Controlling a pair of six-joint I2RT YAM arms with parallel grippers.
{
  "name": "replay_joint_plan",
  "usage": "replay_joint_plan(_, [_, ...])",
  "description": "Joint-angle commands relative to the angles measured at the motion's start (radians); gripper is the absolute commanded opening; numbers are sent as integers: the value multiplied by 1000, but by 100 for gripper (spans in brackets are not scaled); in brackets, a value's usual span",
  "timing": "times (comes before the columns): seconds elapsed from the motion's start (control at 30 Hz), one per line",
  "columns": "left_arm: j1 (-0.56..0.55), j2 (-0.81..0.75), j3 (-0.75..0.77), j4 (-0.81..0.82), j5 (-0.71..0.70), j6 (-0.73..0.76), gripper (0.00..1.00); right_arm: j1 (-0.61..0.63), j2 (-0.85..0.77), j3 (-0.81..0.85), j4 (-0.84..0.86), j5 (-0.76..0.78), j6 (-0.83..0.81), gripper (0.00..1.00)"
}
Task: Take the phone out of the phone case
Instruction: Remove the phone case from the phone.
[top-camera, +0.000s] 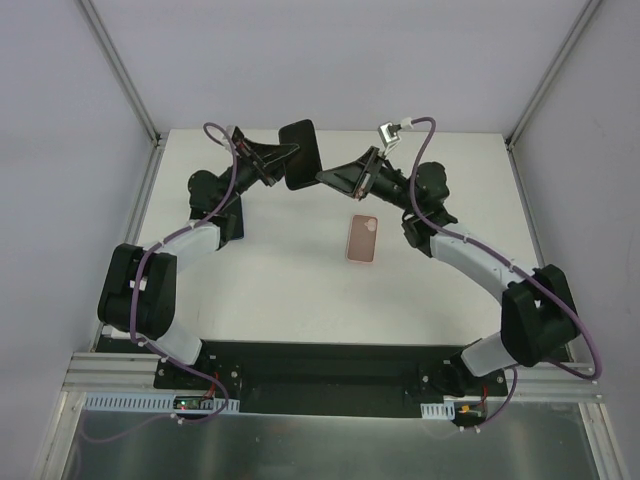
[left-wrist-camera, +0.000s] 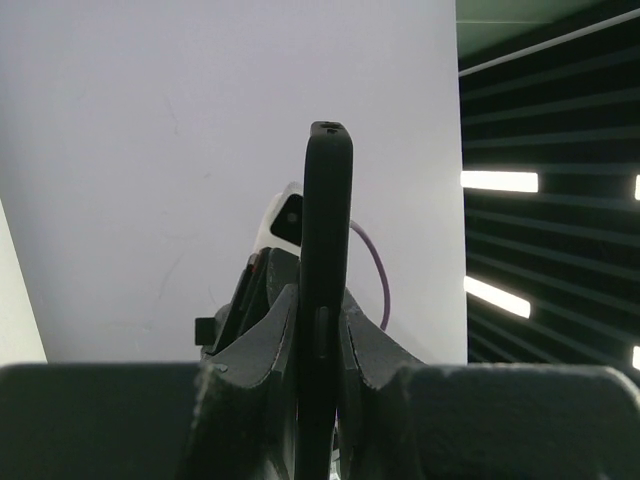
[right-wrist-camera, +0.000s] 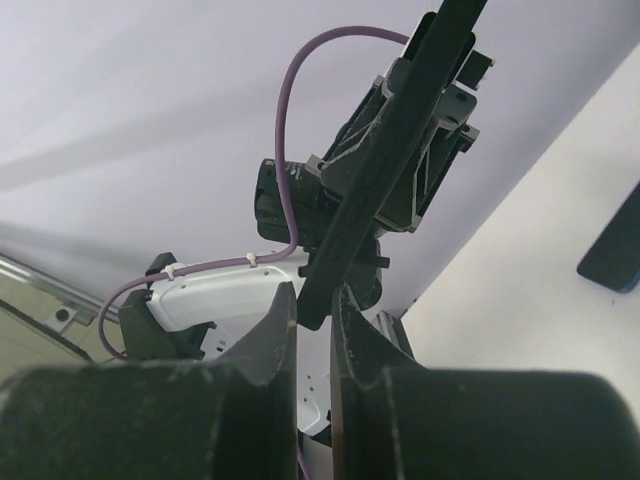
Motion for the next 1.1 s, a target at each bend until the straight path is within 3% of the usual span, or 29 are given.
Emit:
replay_joint_plan(0.0, [-5, -73, 66, 398, -26, -209, 0, -33, 117, -11, 562, -66, 136, 1])
replay_joint_plan(0.1, [-5, -90, 86, 398, -34, -226, 0, -59, 213, -2, 740, -77, 262, 1])
replay_joint_plan(0.7, [-5, -128, 98, 398, -78, -269, 0, -29, 250, 136, 742, -229, 140, 1])
replay_joint_plan(1.07, [-5, -147, 169, 398, -124, -310, 0, -13, 343, 262, 740, -281, 164, 1])
